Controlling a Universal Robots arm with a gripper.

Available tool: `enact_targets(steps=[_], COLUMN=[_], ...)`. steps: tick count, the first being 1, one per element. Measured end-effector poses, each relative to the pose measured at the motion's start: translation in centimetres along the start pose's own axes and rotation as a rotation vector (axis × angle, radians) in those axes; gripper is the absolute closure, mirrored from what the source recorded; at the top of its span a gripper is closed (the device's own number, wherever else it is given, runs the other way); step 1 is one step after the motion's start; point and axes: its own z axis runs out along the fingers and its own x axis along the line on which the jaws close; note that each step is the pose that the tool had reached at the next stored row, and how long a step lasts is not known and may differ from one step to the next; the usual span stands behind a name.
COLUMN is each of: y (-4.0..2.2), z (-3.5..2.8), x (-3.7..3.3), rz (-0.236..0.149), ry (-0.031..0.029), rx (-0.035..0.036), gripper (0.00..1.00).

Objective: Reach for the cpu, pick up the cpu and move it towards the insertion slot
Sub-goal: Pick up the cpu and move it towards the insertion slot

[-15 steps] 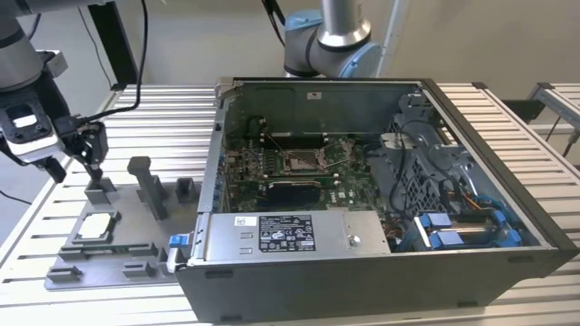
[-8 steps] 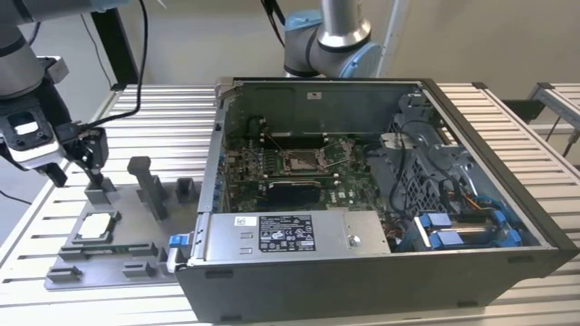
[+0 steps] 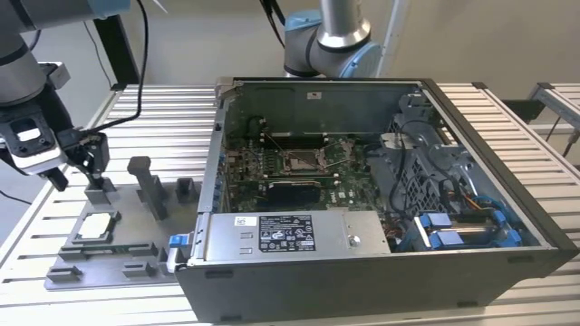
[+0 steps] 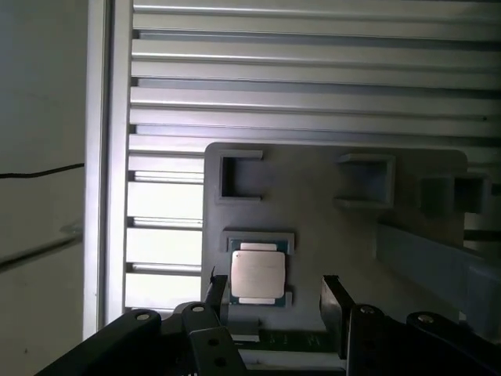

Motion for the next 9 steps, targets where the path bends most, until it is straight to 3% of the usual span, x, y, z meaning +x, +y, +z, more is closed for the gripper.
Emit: enact_targets(steps=[9], y=[-0.30], z=[0.82], x=[0.12], rz=[0.000], ry=[0.0002], rx=[0.0001], gripper=[0.00])
